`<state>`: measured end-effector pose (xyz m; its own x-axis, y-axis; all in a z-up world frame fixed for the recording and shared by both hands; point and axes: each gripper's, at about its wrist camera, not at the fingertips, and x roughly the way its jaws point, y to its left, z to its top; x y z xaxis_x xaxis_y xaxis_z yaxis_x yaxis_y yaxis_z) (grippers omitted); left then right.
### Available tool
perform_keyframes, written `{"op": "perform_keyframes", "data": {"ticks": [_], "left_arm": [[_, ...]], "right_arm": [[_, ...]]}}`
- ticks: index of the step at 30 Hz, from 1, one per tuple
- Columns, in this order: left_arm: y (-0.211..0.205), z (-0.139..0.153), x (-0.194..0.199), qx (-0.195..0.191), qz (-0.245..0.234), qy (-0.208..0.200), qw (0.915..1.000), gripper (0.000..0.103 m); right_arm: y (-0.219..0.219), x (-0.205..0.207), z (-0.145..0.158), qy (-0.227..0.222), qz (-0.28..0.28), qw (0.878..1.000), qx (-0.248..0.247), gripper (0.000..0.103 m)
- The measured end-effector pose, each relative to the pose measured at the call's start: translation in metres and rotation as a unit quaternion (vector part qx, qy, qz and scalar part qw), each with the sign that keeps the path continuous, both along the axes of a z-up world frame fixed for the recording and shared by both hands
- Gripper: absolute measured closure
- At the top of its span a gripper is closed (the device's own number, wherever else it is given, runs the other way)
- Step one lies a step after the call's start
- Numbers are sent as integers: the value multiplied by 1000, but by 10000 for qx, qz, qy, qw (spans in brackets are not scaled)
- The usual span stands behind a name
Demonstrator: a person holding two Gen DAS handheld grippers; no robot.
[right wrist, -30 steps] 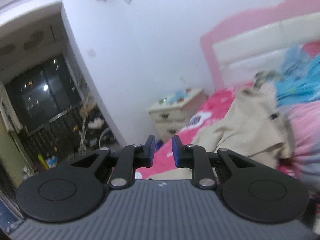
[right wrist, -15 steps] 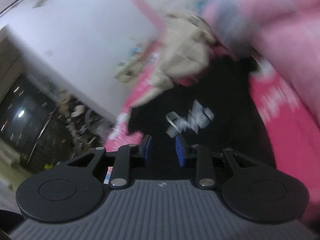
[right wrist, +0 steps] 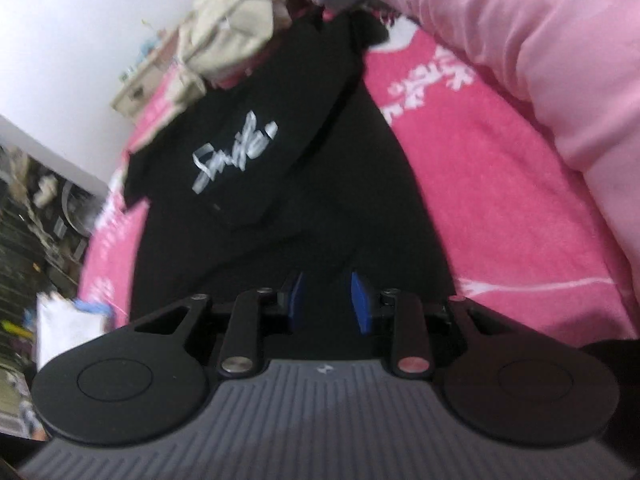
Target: Fold clothes
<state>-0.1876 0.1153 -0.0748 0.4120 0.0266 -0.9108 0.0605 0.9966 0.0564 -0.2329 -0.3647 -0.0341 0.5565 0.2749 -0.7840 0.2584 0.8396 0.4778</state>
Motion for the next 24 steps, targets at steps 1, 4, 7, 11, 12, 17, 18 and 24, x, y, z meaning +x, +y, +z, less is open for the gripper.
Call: {"op": "perform_keyframes", "data": {"ticks": [1, 4, 7, 11, 12, 17, 18, 24], "left_arm": [[1, 7, -4, 14, -7, -67, 10000, 76], [2, 27, -11, -129, -101, -324, 9993, 76], [0, 26, -10, -264, -257, -231, 9991, 68], [4, 4, -6, -441, -78, 61, 9990, 68], [7, -1, -5, -536, -21, 111, 9985, 68], [16, -22, -4, -893, 90, 220, 9957, 64], [17, -24, -5, -924, 65, 199, 9955, 64], [29, -30, -14, -1322, 158, 120, 9910, 62]], "right_arm": [[3, 1, -4, 78, 93, 9999, -81, 77], [14, -6, -7, 244, 420, 9978, -456, 77], [23, -15, 1, 344, 725, 9919, -989, 74], [2, -23, 5, 682, 388, 9904, -1134, 52], [-5, -25, 4, 793, 272, 9901, -1125, 51], [-27, -13, -23, 1553, 462, 9849, -614, 49], [-27, -10, -26, 1660, 558, 9831, -537, 49], [-18, -1, -38, 2186, 1108, 9686, -428, 61]]}}
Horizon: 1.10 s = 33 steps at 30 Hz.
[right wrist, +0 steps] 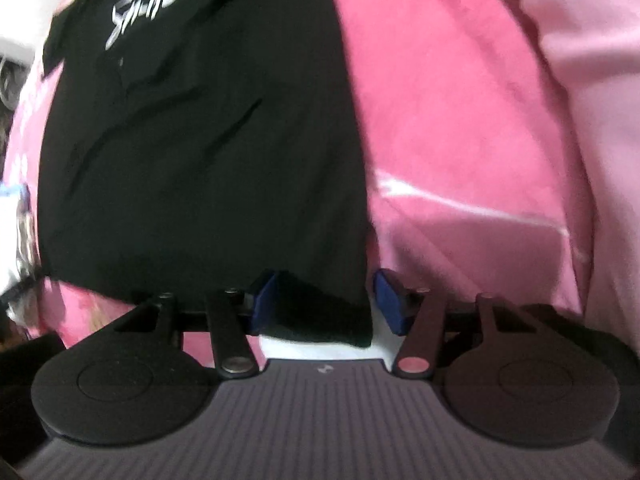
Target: Fold clothes
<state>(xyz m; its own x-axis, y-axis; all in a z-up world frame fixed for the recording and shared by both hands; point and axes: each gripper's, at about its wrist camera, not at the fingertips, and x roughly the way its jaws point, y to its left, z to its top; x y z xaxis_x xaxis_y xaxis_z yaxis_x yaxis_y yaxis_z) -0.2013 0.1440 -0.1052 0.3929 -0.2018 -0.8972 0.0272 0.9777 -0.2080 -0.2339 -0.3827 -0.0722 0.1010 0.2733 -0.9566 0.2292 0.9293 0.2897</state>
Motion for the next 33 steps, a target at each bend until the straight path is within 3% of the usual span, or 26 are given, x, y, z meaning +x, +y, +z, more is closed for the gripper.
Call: {"op": "perform_keyframes", "data": {"ticks": [1, 3, 5, 7, 14, 16, 29, 32, 33], "left_arm": [[0, -1, 0, -32, 39, -20, 10000, 63], [-3, -1, -2, 37, 49, -102, 9999, 67], [-7, -1, -5, 145, -9, -215, 9997, 87], [-8, 2, -7, 93, -17, -266, 9996, 97], [13, 30, -13, -285, 140, -153, 9994, 100], [17, 34, -16, -213, 99, -9, 9997, 100], [-12, 7, -16, 706, -750, 312, 9942, 96], [-12, 11, -19, 797, -818, 283, 9931, 84], [-11, 14, -21, 829, -813, 298, 9928, 82]], "right_arm": [[0, 0, -2, 72, 36, 10000, 31, 73], [0, -1, -6, 172, 90, 9998, 65, 84], [-1, -3, -4, 178, 103, 9997, 117, 97], [0, -4, 1, 118, 177, 9997, 124, 99], [11, -12, 40, 78, 789, 9968, -11, 101], [15, -14, 49, 205, 998, 9948, -84, 101], [38, -7, 0, 1062, 1754, 9759, -744, 98], [49, -12, -2, 1044, 1977, 9689, -1057, 88], [52, -14, 0, 1010, 2019, 9677, -1124, 77]]}}
